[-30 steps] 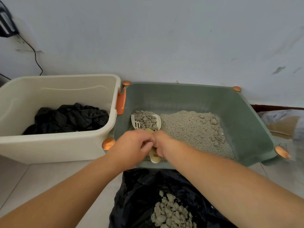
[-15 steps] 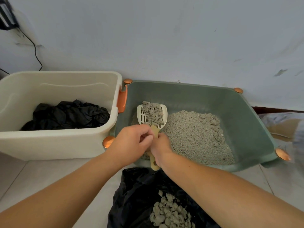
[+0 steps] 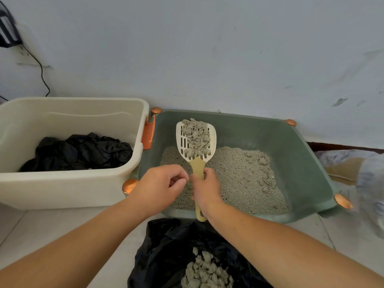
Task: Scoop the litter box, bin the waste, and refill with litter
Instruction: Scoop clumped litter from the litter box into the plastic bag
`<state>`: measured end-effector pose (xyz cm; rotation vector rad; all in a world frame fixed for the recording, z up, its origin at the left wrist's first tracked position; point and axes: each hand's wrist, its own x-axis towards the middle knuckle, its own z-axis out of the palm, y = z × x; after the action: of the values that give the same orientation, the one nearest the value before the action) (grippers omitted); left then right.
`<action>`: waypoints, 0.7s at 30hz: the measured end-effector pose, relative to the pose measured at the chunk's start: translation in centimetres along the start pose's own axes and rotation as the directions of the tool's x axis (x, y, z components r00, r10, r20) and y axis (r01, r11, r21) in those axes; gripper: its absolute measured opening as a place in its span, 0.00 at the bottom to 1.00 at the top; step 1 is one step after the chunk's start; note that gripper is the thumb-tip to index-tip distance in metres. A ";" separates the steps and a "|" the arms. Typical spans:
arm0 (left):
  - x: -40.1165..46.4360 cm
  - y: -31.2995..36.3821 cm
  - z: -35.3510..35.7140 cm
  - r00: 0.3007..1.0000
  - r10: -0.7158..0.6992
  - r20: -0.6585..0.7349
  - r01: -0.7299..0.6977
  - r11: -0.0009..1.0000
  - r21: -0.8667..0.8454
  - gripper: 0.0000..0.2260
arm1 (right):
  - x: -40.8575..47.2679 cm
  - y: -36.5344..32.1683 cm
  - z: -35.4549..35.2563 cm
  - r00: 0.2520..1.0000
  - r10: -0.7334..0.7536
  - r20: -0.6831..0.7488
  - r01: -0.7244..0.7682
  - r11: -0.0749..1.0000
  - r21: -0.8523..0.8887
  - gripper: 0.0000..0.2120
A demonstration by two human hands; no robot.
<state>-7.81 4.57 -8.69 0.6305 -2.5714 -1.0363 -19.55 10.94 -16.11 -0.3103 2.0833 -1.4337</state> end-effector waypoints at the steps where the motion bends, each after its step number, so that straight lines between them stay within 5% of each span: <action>1: 0.0 0.0 0.0 1.000 -0.003 -0.001 0.003 1.000 -0.001 0.05 | -0.1 0.1 -0.3 1.000 -0.007 0.009 0.007 1.000 -0.001 0.06; 8: 0.3 -0.1 0.2 0.998 -0.057 0.007 0.057 0.998 -0.007 0.05 | -0.2 0.6 -3.1 0.999 -0.047 0.001 0.046 0.992 -0.115 0.12; 21: 0.3 1.5 0.5 0.996 -0.051 0.067 0.039 0.986 0.165 0.06 | -2.1 -0.4 -10.8 0.980 0.004 0.200 0.068 0.933 -0.353 0.11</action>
<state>-8.69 5.71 -7.97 0.7074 -2.7363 -0.8821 -24.17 20.17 -12.33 -0.6095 2.1725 -0.9845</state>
